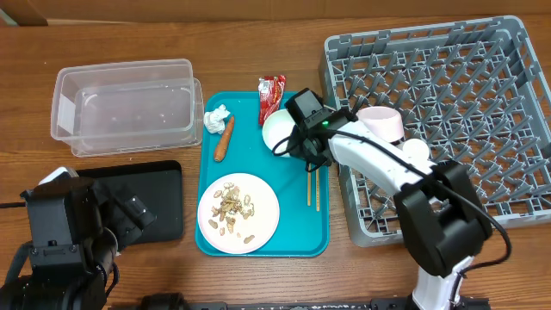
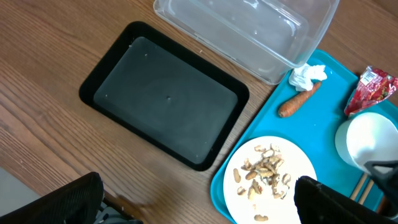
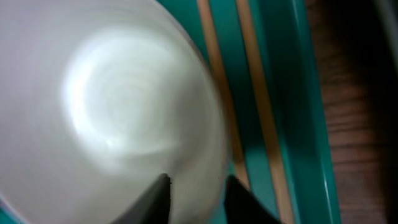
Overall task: Sort waste into correct bins and load items into the dishwasher
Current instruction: 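Reach the right gripper to the white bowl and grasp it, then carry the white bowl into the dish rack and release it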
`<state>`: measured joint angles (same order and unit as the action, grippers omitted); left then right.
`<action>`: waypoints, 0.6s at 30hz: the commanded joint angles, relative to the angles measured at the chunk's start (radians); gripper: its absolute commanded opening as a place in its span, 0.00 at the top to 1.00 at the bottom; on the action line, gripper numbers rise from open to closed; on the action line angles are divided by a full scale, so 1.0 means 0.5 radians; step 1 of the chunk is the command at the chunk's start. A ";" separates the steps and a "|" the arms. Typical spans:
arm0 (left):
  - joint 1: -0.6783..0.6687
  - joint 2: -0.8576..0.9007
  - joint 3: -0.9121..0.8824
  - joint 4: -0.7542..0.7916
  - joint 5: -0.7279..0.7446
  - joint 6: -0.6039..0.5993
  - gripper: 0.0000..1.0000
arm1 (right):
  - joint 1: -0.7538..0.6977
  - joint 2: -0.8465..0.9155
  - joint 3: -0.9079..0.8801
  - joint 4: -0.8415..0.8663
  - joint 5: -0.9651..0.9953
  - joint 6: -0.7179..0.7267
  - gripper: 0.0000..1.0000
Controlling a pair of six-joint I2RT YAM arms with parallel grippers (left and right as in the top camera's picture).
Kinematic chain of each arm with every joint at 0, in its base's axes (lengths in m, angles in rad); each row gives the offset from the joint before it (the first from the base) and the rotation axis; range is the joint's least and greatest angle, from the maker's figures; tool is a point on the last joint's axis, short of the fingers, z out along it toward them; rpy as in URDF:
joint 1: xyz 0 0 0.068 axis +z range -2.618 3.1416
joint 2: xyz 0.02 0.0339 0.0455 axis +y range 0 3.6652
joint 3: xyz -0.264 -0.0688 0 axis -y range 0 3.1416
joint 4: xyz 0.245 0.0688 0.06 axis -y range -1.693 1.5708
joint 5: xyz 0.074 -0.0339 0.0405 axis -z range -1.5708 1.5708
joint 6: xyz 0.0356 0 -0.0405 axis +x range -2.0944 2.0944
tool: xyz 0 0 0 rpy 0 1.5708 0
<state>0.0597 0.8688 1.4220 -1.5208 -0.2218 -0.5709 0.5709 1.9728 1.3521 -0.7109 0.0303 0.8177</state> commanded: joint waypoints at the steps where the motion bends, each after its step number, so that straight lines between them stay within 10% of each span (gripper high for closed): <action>1: 0.011 0.003 0.027 0.006 -0.041 -0.019 0.00 | -0.003 -0.008 0.018 -0.003 0.044 -0.036 0.89; 13: 0.011 0.003 0.027 0.006 -0.041 -0.019 0.00 | 0.068 -0.331 0.372 -0.385 0.415 -0.396 0.96; 18: 0.011 0.003 0.027 0.006 -0.041 -0.019 0.00 | 0.043 -0.552 0.411 -0.475 1.199 -0.396 0.96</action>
<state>0.0597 0.8688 1.4220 -1.5204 -0.2222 -0.5709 0.6052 1.7779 1.5249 -0.9390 0.3424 0.6445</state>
